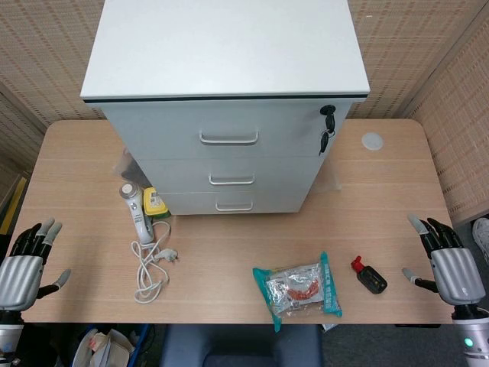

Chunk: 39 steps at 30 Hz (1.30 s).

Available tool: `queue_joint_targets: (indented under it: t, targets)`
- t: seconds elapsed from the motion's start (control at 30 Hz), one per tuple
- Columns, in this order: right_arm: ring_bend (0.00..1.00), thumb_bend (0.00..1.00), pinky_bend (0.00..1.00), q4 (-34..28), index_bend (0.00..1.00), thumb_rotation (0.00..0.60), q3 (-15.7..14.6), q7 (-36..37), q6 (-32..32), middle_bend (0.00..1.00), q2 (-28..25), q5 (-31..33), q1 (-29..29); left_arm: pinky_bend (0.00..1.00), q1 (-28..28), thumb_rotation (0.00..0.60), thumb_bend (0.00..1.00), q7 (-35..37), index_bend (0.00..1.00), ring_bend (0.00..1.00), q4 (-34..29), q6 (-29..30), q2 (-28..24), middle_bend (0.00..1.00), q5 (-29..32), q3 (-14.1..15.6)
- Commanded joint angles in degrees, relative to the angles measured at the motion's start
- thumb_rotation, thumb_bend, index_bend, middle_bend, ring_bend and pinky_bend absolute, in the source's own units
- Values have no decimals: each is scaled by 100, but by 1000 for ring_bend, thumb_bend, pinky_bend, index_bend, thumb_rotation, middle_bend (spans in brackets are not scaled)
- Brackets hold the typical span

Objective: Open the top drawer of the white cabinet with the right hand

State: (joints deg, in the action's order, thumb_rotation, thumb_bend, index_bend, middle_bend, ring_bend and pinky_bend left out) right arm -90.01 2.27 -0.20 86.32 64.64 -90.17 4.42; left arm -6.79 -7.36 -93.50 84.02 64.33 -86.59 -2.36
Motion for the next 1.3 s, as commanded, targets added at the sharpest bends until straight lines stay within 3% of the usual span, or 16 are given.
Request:
queue_joint_targets:
  t: [0.03, 0.77, 1.07, 1.3]
  targets:
    - [101, 108, 140, 12, 50, 600, 3, 8, 2, 168, 12, -15, 9, 92, -5, 600, 249, -3, 0, 0, -1, -5, 0, 0, 10, -4]
    - [166, 117, 201, -130, 54, 600, 16, 21, -10, 235, -98, -343, 191, 92, -16, 600, 249, -8, 0, 0, -83, 20, -50, 0, -30, 8]
    - [393, 143, 419, -532, 102, 600, 131, -314, -293, 394, -241, -845, 689, 92, -38, 600, 249, 14, 0, 0, -164, 11, -107, 0, -80, 20]
    - [522, 144, 529, -717, 173, 600, 198, -592, -451, 512, -227, -1062, 960, 92, -45, 600, 250, 7, 0, 0, -186, 4, -104, 0, -71, 20]
